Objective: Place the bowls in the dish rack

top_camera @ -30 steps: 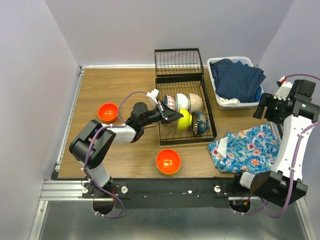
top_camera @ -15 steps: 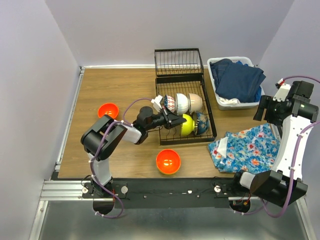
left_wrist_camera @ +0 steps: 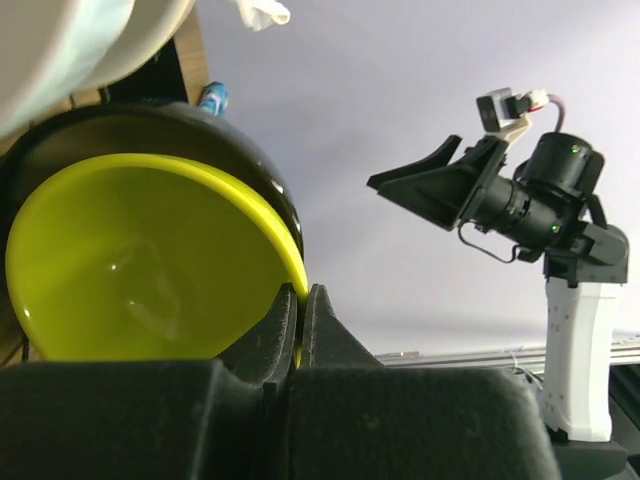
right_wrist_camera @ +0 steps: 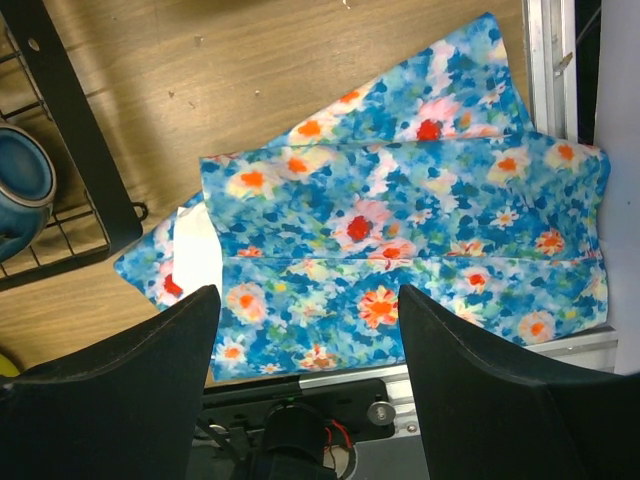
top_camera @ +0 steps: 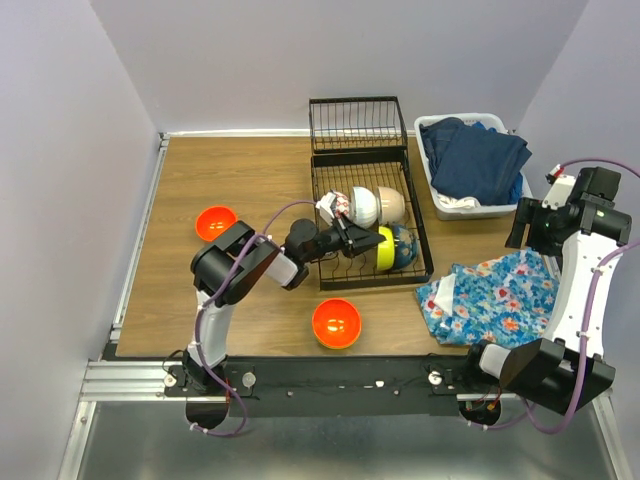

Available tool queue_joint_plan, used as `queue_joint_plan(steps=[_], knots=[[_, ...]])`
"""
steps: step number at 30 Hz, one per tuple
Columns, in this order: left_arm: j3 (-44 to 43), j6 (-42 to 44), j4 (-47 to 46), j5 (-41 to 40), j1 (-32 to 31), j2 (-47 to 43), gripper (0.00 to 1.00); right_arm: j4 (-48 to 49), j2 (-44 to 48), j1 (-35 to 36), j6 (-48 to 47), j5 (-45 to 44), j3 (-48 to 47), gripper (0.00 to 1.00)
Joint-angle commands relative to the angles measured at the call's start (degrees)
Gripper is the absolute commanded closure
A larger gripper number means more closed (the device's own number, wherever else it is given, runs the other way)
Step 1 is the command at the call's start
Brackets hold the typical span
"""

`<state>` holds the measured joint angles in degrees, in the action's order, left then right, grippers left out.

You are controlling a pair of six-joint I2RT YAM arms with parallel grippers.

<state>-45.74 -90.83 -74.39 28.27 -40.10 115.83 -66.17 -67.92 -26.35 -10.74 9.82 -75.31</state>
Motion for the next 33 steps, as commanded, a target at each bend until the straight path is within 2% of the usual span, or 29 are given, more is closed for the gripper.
queue_joint_plan(steps=[1, 5, 9, 14, 18, 29, 33], knots=[[-2.95, -3.91, -14.54, -1.82, -0.77, 5.71, 1.0, -0.62, 0.68, -0.02, -1.03, -1.56, 0.69, 0.2], [-6.03, -7.78, -19.29, -2.34, -2.0, 9.67, 1.0, -0.45, 0.24, -0.02, -0.95, -1.74, 1.39, 0.2], [-4.98, -7.26, -18.51, -3.05, -2.44, 10.56, 1.0, -0.36, -0.37, -0.02, -1.03, -1.83, 1.22, 0.2], [-1.91, -4.63, -14.56, -1.82, -1.57, 7.75, 0.93, -0.1, -0.81, -0.02, -0.95, -1.48, 0.95, 0.2], [-0.23, -0.76, -7.11, -1.2, -0.33, 2.05, 0.86, 0.69, -1.16, -0.11, -0.77, -0.86, 1.22, 0.2], [1.43, 7.94, 8.37, -0.41, 0.98, -4.03, 0.68, 3.42, -3.09, -0.02, 0.9, 2.13, 1.39, 0.2], [1.7, 14.08, 14.96, 0.73, 1.6, -7.89, 0.57, 3.42, -3.45, -0.02, 1.07, 3.0, 1.22, 0.2]])
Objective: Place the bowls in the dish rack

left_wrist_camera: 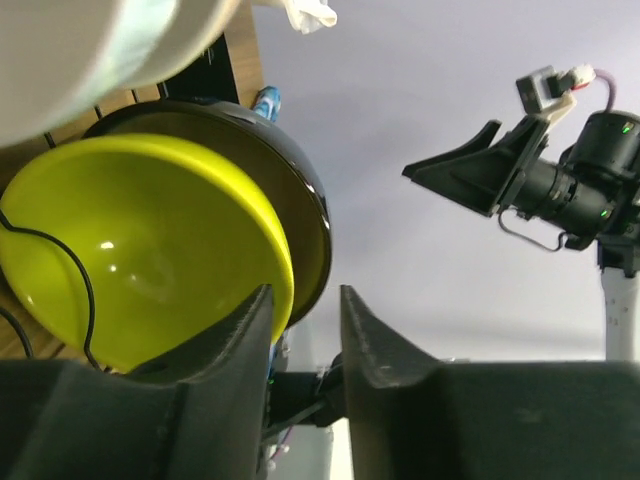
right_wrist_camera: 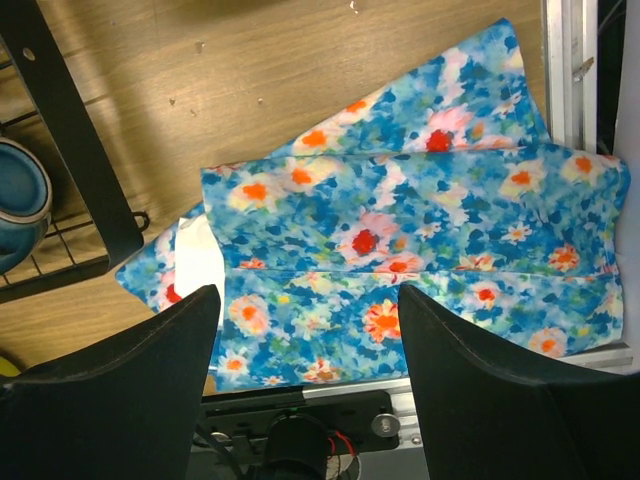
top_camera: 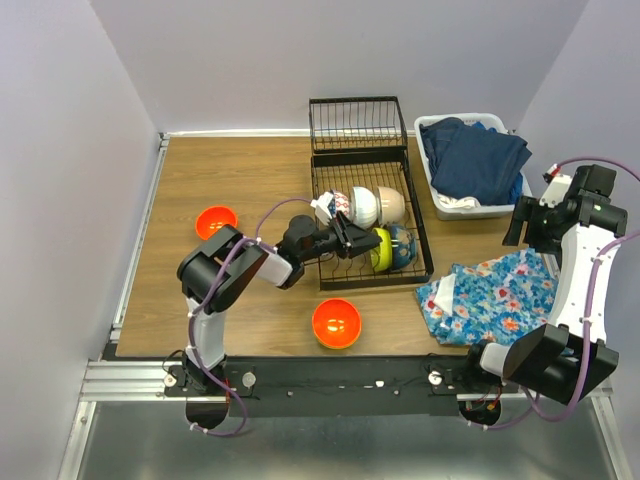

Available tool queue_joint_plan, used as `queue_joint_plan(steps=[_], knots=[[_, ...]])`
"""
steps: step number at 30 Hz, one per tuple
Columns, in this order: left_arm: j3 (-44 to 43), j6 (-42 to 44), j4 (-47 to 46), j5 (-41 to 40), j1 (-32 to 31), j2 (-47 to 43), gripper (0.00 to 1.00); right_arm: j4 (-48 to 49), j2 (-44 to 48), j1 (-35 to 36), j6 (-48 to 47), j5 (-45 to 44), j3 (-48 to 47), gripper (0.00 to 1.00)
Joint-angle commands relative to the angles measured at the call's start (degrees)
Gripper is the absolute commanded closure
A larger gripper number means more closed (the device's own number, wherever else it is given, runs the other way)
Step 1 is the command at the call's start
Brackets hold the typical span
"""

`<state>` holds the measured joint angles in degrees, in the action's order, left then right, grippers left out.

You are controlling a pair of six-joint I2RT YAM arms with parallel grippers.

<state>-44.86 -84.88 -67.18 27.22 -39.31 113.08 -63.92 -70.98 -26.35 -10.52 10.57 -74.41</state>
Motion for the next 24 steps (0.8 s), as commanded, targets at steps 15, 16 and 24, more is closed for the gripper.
queue_joint_plan(steps=[15, 16, 24], knots=[[-2.58, 42.87, 60.68, 10.74, 15.48, -29.72, 0.51, 2.57, -0.3, -0.02, -0.37, 7.18, -0.47, 0.2], [-4.25, 47.31, 65.02, 11.18, 16.71, -31.32, 0.51, 3.1, -0.39, -0.02, -0.46, 7.8, -0.73, 0.2], [-28.66, 104.78, 111.41, 0.57, 26.64, -29.43, 0.47, 6.09, -1.0, -0.02, -1.95, 13.86, -3.55, 0.2]])
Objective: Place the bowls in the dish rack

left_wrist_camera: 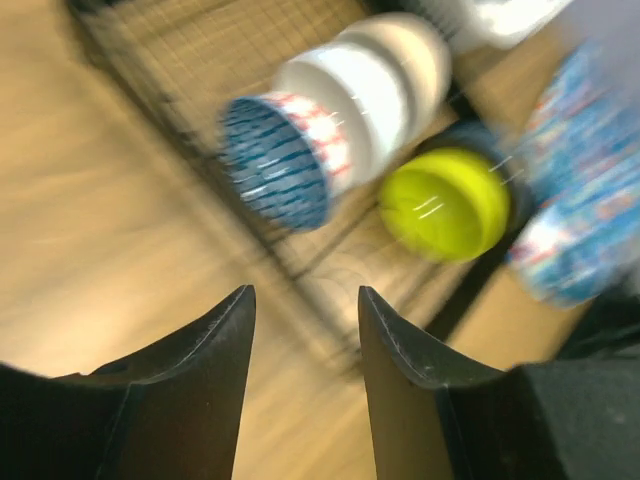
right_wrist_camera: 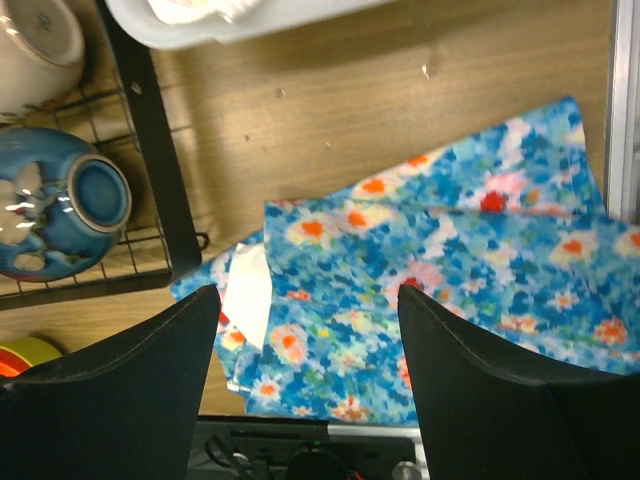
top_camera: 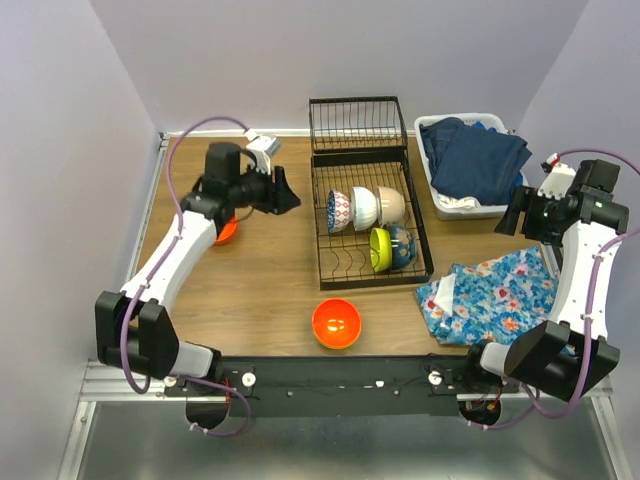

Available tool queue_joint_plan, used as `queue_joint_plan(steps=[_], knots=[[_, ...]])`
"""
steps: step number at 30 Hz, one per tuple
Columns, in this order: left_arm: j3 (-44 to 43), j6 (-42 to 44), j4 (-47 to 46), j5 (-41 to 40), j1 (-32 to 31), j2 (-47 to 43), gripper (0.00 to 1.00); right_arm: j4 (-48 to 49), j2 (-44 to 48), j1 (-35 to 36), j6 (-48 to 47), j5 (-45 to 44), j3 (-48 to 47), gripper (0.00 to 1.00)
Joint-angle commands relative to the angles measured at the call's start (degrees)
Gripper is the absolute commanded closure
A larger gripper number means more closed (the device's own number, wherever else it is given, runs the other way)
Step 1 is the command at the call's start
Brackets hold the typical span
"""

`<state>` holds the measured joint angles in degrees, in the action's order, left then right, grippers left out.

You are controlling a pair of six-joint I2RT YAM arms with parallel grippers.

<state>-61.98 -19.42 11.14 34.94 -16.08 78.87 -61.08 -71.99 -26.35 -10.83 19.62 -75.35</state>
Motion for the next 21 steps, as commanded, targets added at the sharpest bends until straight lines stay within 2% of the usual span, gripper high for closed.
queue_joint_plan(steps=[1, 5, 10, 21], knots=[[-13.07, 46.51, 35.6, -9.43, 4.38, 6.28, 0.48, 4.12, 0.18, -0.02, -1.65, 5.08, -2.61, 0.2], [-17.2, 55.17, 41.32, -16.21, 8.51, 12.7, 0.51, 5.97, 2.46, -0.02, -1.04, 5.69, -1.73, 0.2], [-20.55, 54.49, 43.71, -21.13, 10.36, 18.6, 0.5, 6.06, 4.31, -0.02, -0.68, 6.05, -0.94, 0.2], [-18.01, 48.25, 37.04, -28.69, 10.36, 22.82, 0.51, 6.15, 5.63, -0.02, -0.77, 5.17, 0.47, 0.2]])
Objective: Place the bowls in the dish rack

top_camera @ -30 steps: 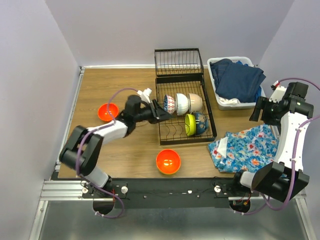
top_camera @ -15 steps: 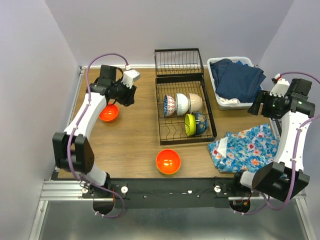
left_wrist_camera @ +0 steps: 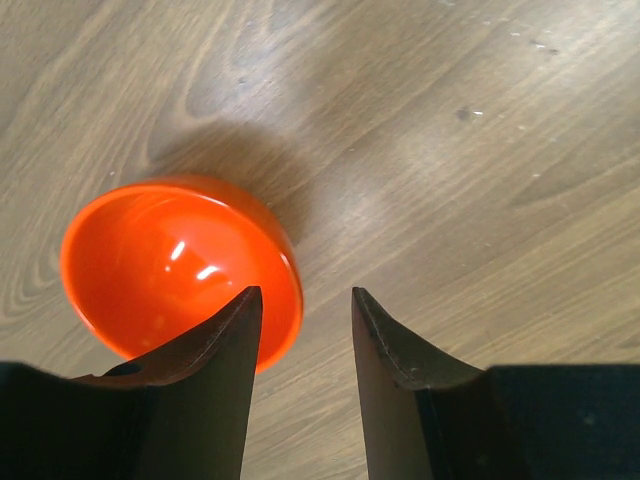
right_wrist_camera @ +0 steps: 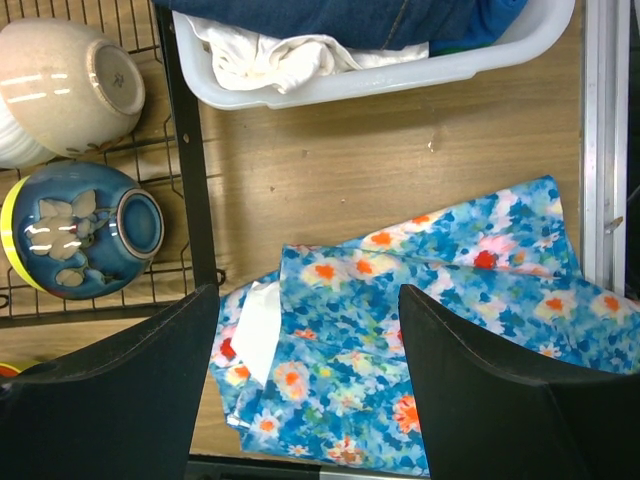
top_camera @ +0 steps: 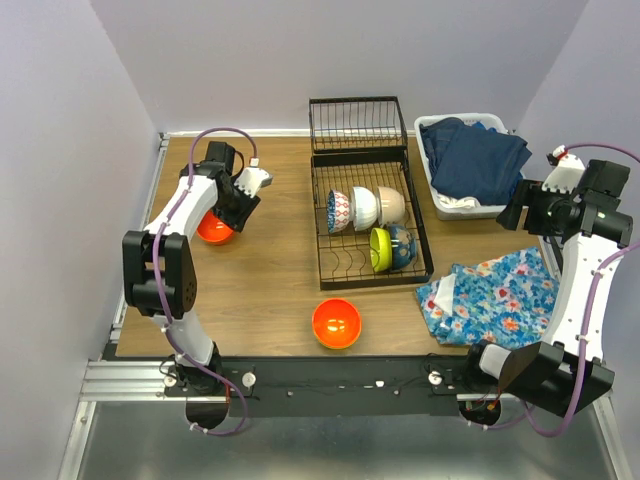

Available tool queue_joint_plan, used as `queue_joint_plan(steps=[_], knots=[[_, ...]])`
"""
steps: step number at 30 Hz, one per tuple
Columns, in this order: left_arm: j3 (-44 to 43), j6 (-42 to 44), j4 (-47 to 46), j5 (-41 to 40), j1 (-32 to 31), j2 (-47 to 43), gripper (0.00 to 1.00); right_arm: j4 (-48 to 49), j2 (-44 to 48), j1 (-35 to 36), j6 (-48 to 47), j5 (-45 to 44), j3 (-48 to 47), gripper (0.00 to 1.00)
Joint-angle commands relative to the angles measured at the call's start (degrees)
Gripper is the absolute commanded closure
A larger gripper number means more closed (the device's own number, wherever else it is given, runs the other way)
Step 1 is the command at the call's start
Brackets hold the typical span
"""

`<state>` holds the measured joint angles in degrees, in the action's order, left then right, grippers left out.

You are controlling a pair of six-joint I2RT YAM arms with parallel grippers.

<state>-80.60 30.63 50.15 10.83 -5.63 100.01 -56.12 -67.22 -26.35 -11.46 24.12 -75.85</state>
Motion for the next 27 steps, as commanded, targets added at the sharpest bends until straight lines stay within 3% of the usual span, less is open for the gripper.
queue_joint_plan(steps=[1, 10, 19, 25, 27], knots=[[0.96, -2.07, -2.33, -4.68, -0.08, 1.86, 0.51, 1.19, 0.86, -0.02, -0.14, 0.58, 0.97, 0.2], [3.25, -3.21, -5.5, -7.4, 0.0, 4.06, 0.62, 1.27, 0.77, -0.02, 0.13, 0.4, 0.79, 0.2], [3.43, -3.83, -4.63, -6.35, 0.0, 2.13, 1.0, 1.62, 1.83, -0.02, 0.39, 0.4, 2.11, 0.2], [-2.36, -3.21, 3.27, 1.28, -3.32, -8.24, 1.0, 2.06, 2.71, -0.02, 0.48, 0.05, 3.08, 0.2], [-6.13, -5.05, 7.74, 9.76, -5.0, -11.22, 1.0, 2.06, 2.97, -0.02, 0.83, 0.23, 3.61, 0.2]])
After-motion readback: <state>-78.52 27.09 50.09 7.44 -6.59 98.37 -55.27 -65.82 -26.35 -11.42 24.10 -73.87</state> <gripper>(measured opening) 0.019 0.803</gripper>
